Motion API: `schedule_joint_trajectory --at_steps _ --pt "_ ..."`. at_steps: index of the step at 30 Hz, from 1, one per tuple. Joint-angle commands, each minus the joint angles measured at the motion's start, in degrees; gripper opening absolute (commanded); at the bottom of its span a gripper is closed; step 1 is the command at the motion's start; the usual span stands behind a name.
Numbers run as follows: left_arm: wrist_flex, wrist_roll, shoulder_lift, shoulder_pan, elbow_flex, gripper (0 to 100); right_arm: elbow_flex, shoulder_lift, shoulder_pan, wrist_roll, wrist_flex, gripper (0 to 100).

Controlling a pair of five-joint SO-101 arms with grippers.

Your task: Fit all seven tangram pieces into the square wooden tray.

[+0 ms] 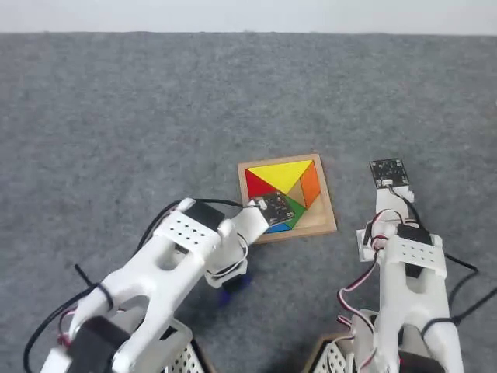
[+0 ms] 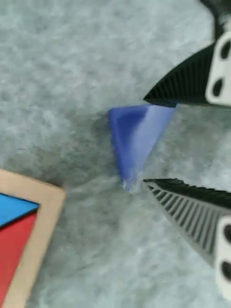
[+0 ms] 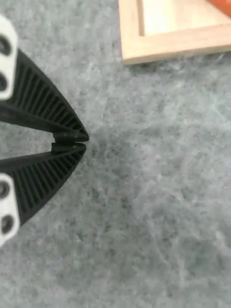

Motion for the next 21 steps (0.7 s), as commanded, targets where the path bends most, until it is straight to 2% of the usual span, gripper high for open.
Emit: schedule_joint_trajectory --at_steps 1,7,15,21 --pt "-5.10 2.90 2.20 1.58 1.01 24 -1.14 0.31 0.92 -0.70 -1.98 0.8" --pt "-9.67 6.24 10.11 3.60 1.27 24 -0.70 0.31 0.84 -0.70 -2.86 0.8" --pt "-5.63 5.71 21.54 -3.60 -8.13 21 -0.70 0.31 0.84 -0.70 -2.59 0.8" --pt "-6.33 5.71 19.25 -11.25 -11.91 13 -0.70 0.31 0.75 -0.70 -2.51 0.8"
